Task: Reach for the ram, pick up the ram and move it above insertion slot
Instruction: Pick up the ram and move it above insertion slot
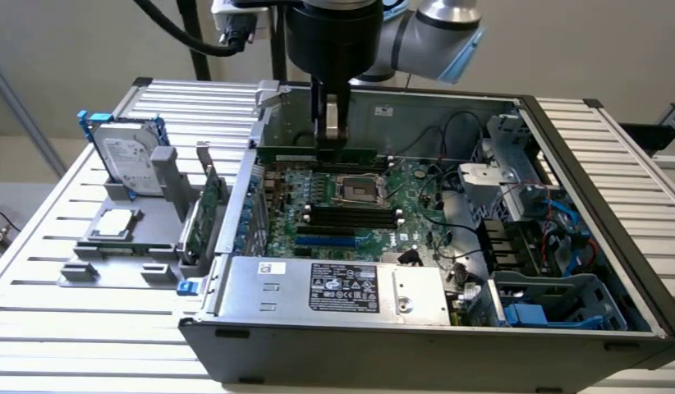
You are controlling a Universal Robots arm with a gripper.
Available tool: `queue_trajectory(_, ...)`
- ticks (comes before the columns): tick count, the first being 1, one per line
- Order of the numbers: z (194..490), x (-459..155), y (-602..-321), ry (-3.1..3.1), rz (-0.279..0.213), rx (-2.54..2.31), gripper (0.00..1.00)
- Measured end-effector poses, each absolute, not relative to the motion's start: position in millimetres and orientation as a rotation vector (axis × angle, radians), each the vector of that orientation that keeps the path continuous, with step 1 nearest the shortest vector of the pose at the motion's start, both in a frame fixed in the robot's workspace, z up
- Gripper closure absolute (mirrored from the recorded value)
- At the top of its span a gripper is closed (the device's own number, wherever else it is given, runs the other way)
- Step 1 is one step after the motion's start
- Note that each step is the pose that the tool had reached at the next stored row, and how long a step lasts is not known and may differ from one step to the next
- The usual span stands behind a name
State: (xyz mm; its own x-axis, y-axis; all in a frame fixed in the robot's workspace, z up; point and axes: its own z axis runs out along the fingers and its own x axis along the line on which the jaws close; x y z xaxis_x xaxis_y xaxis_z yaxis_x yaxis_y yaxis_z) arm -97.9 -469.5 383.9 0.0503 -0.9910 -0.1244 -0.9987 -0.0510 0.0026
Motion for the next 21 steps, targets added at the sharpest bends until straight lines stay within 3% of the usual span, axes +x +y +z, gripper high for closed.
queue_trajectory(8,380,-88,-444,2.132,0.087,-2.243,0.87)
queue_trajectory(21,378,-53,-420,2.145,0.068,-2.249,0.87)
